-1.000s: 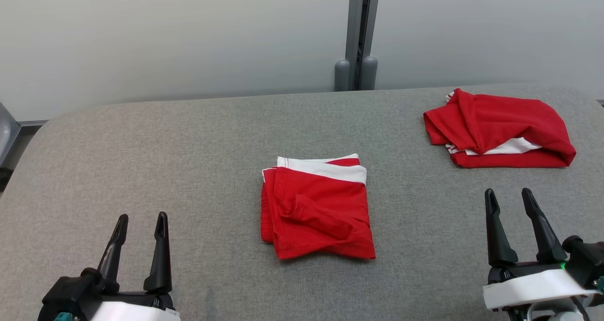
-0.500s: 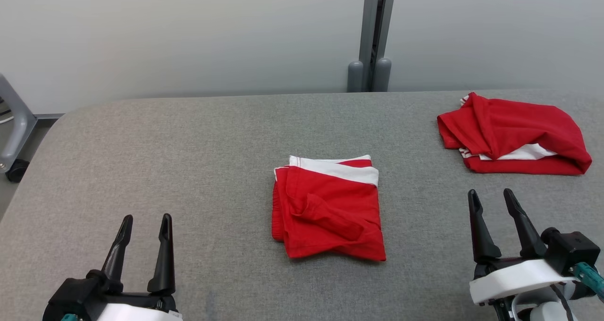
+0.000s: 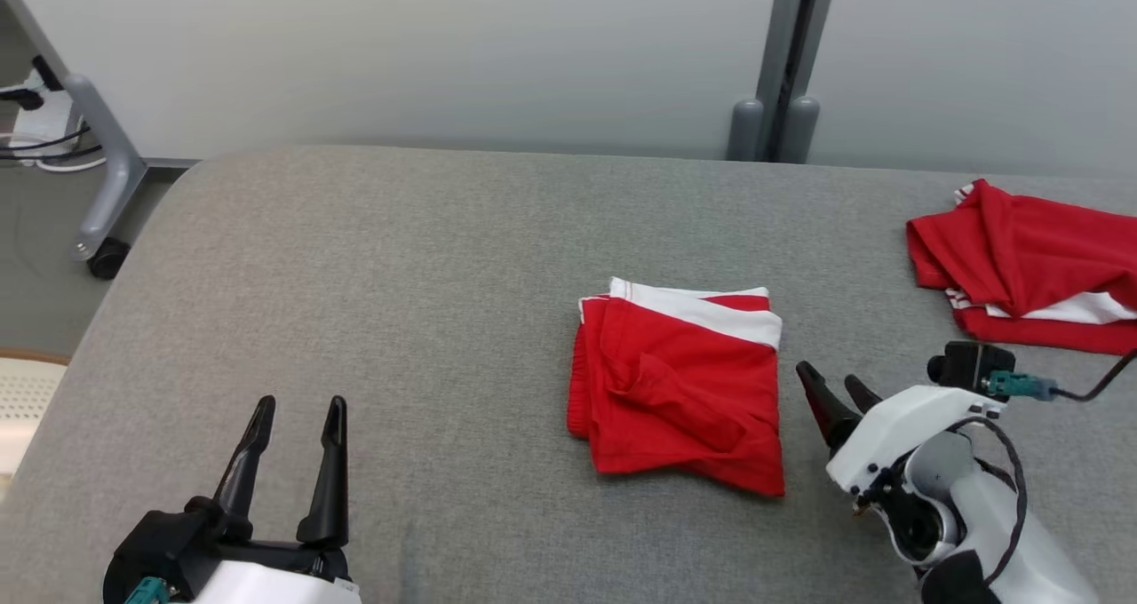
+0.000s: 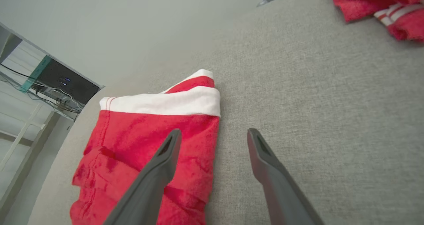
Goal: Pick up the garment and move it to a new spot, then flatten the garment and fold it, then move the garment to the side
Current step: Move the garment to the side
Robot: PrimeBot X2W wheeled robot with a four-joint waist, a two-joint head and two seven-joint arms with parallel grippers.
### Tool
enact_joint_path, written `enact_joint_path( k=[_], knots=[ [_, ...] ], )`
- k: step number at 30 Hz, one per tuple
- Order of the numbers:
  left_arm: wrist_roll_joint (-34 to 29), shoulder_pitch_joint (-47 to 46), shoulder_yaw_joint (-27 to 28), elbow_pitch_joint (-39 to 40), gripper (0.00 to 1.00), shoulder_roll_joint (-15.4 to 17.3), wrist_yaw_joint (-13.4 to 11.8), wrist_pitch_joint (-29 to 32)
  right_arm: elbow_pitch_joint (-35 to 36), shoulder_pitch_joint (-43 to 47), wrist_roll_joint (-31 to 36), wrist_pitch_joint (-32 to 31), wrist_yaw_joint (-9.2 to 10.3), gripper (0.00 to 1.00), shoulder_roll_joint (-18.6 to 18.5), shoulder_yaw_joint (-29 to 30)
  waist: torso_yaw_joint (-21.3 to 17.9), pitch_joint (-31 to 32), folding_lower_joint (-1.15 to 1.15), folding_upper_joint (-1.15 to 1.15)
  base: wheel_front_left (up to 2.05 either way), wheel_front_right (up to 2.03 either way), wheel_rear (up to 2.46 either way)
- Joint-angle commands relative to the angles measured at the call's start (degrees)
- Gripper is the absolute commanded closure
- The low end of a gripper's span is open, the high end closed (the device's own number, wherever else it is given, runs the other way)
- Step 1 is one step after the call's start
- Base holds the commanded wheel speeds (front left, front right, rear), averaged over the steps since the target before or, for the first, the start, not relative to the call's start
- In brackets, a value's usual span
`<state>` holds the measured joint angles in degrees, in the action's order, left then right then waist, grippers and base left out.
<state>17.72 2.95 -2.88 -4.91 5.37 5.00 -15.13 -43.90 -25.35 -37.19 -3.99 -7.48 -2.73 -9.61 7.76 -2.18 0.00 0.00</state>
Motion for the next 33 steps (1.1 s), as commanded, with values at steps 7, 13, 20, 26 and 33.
enact_joint_path(
  k=[7, 13, 20, 26, 33],
  knots=[
    [-0.5, -1.7, 0.6, -1.5, 0.00, 0.0, 0.9, 0.0, -12.1, -7.7, -5.2, -7.7, -0.03, 0.00, -0.3, 3.3, 5.0, -0.9, 0.00, 0.00, 0.00, 0.00, 0.00],
    [-0.7, -2.7, 1.0, -1.9, 0.00, 0.0, 1.5, 0.0, -21.4, -12.6, -8.4, -12.6, -0.03, 0.00, -0.5, 6.5, 7.7, -2.0, 0.00, 0.00, 0.00, 0.00, 0.00],
    [-1.1, -3.2, 1.2, -2.4, 0.00, -0.1, 1.9, 0.0, -24.2, -14.7, -9.9, -12.4, -0.03, 1.00, -0.3, 6.6, 9.1, -2.5, 0.00, 0.00, 0.00, 0.00, 0.00],
    [-1.3, -3.0, 1.5, -2.4, 0.00, -0.3, 2.1, 0.0, -17.0, -15.8, -8.8, -7.1, -0.03, 1.00, -0.6, 1.3, 7.5, -1.8, 0.00, 0.00, 0.00, 0.00, 0.00],
    [-1.1, -3.9, -0.7, -1.6, 0.00, -1.0, 2.4, 0.0, -5.7, -19.3, -8.5, -6.3, -0.02, 1.00, -5.4, -9.5, 2.6, -3.6, 0.00, 0.00, 0.00, 0.00, 0.00]
  ],
)
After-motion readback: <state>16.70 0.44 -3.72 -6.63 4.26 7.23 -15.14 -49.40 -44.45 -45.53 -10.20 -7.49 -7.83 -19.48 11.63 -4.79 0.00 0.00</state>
